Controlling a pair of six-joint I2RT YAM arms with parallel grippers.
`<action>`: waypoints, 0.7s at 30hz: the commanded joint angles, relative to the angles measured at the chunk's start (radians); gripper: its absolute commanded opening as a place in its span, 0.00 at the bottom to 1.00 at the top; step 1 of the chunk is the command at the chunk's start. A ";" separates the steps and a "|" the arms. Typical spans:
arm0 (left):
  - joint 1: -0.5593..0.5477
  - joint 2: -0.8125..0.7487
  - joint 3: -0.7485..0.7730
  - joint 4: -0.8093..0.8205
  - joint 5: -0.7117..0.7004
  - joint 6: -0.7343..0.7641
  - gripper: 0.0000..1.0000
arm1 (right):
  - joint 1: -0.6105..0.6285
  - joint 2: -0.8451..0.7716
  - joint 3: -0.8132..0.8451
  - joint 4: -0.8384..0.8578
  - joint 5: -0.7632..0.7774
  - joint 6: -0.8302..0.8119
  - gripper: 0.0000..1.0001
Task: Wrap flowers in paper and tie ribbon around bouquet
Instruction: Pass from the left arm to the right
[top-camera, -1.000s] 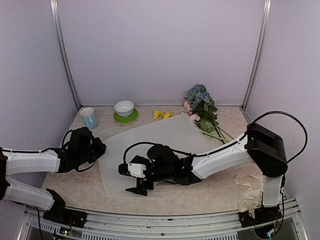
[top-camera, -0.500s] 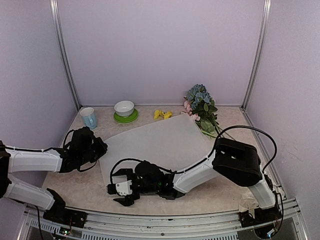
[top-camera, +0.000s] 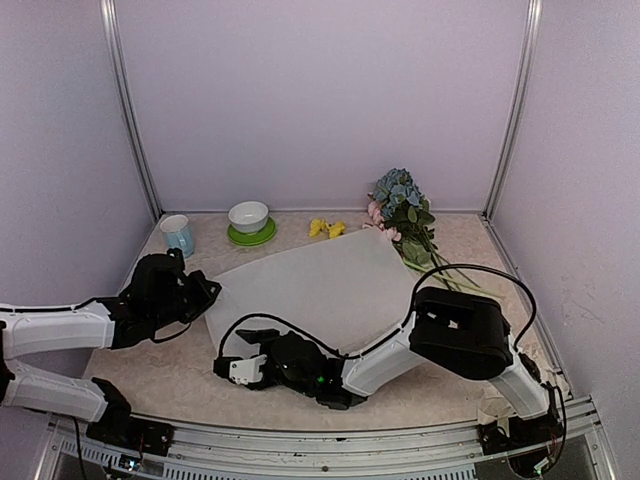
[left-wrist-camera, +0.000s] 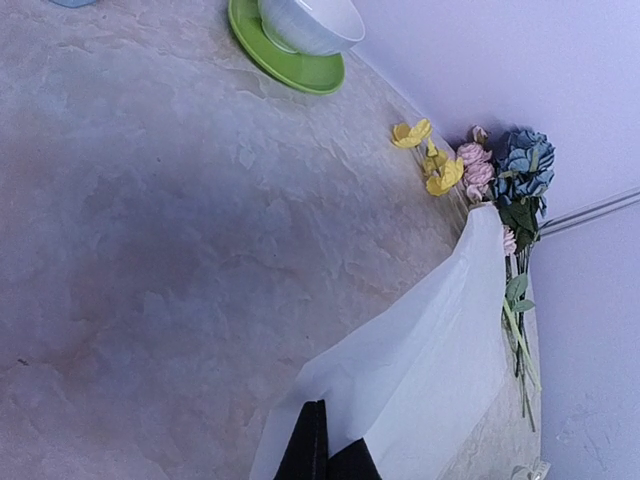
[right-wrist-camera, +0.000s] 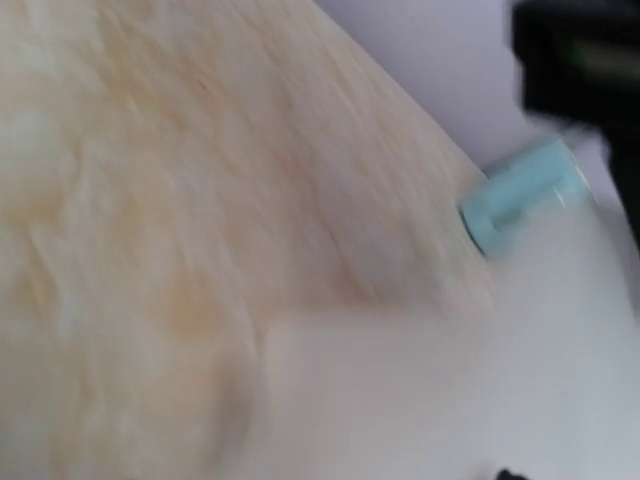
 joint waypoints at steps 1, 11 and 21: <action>-0.001 -0.015 0.004 -0.028 -0.017 0.008 0.00 | 0.032 -0.111 -0.140 0.112 0.053 -0.030 0.71; -0.019 0.018 -0.002 -0.015 -0.019 0.010 0.00 | 0.045 -0.186 -0.237 0.194 0.034 -0.026 0.61; -0.019 0.011 -0.007 -0.021 -0.028 0.023 0.00 | 0.039 -0.167 -0.199 0.238 -0.083 0.052 0.60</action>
